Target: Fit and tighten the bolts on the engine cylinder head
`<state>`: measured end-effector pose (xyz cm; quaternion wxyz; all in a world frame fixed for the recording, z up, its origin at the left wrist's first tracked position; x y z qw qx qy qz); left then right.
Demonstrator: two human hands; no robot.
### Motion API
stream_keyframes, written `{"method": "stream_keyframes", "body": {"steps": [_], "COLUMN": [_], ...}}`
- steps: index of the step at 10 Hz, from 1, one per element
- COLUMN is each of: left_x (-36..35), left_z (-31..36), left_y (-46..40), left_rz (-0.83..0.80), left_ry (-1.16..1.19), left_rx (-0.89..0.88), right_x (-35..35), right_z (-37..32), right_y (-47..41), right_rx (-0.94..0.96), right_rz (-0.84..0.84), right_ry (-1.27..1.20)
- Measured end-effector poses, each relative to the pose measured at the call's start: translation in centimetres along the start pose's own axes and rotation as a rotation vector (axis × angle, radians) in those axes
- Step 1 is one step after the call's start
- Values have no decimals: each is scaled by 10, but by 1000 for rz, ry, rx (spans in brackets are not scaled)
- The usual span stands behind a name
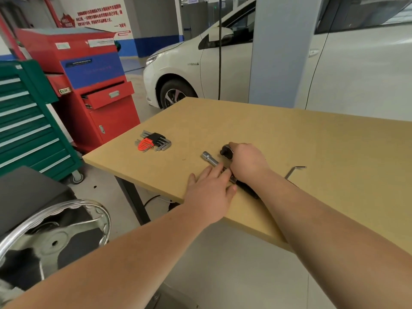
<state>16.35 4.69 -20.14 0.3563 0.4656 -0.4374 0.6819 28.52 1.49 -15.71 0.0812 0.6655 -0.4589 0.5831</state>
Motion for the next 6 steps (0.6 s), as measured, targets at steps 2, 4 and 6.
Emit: {"method": "stream_keyframes", "body": {"steps": [2, 4, 6], "left_x": [5, 3, 12], "left_z": [34, 55, 45], "left_y": [-6, -16, -12], "left_rz": [166, 215, 271], "left_ry": [10, -4, 248], "left_rx": [-31, 6, 2], "right_x": [-14, -17, 24], "right_z": [16, 12, 11], "right_y": [-24, -29, -17], "right_rx": [-132, -149, -159], "right_rz": [-139, -184, -26], "right_ry": [-174, -290, -480]}}
Point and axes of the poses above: each hand's wrist, its own y-axis away from the middle knuckle, its own x-axis out of the back of the hand, z = x × y, the point moved 10 cm from there along -y, towards the middle knuckle, and after that the axes turned 11 degrees about z, right-handed, at the moved point
